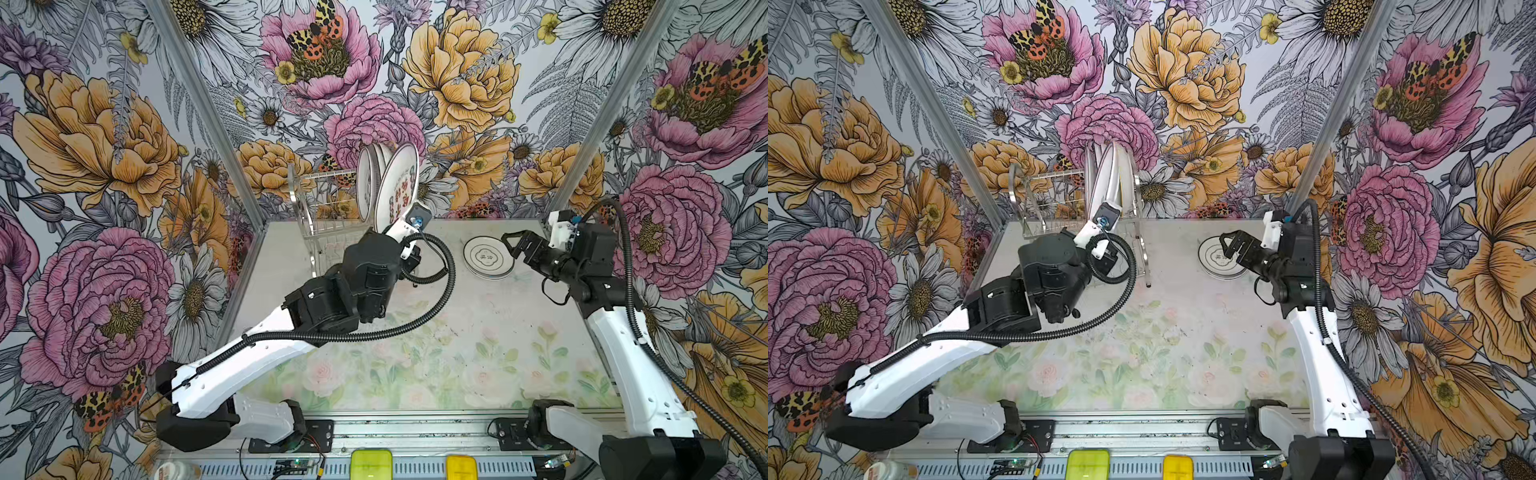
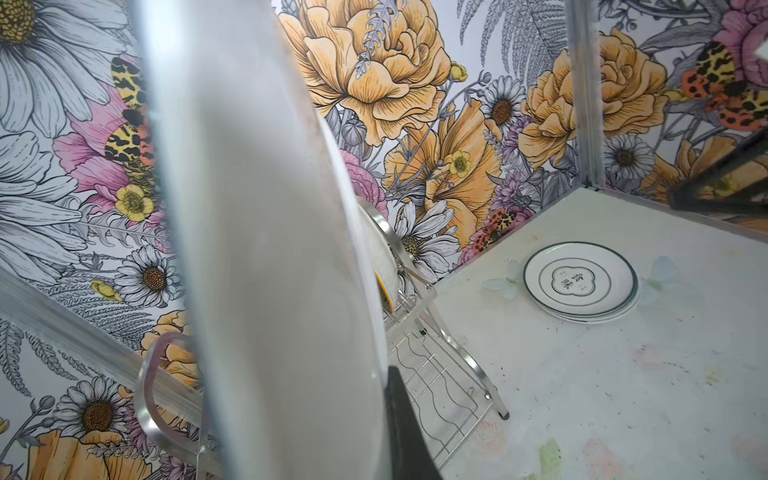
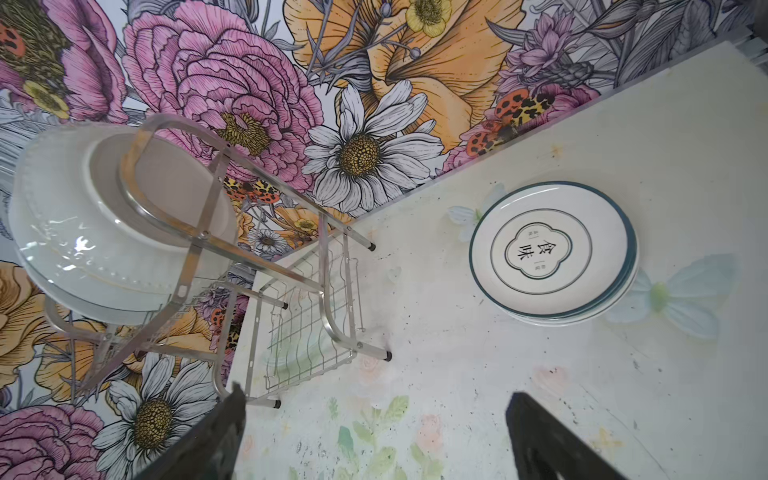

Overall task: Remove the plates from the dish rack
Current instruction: 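Lift the red-printed plate out of the rack with the left gripper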

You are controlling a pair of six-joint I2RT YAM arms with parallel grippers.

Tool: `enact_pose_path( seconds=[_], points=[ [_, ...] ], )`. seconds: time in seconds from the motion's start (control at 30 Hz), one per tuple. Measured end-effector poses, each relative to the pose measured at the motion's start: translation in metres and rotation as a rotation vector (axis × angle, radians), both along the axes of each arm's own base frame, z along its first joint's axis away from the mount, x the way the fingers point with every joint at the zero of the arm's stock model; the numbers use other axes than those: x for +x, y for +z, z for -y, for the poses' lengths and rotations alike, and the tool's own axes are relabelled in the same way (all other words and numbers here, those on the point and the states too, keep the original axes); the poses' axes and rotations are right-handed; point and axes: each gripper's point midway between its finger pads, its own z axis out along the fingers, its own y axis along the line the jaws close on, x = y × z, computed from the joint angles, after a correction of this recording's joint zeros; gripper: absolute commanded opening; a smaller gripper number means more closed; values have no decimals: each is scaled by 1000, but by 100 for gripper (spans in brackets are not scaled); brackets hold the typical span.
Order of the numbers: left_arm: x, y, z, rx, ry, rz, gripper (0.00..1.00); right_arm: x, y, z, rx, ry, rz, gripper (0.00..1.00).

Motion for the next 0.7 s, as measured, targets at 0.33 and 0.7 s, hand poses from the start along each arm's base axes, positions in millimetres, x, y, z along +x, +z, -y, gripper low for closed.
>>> enact_pose_path(
  seconds=[0.33, 0.7],
  points=[
    [-6, -81, 53, 213, -16, -64, 0, -33, 36, -20, 159, 61, 43, 99],
    [5, -144, 79, 325, -6, -124, 0, -43, 68, -38, 289, 154, 55, 87]
  ],
)
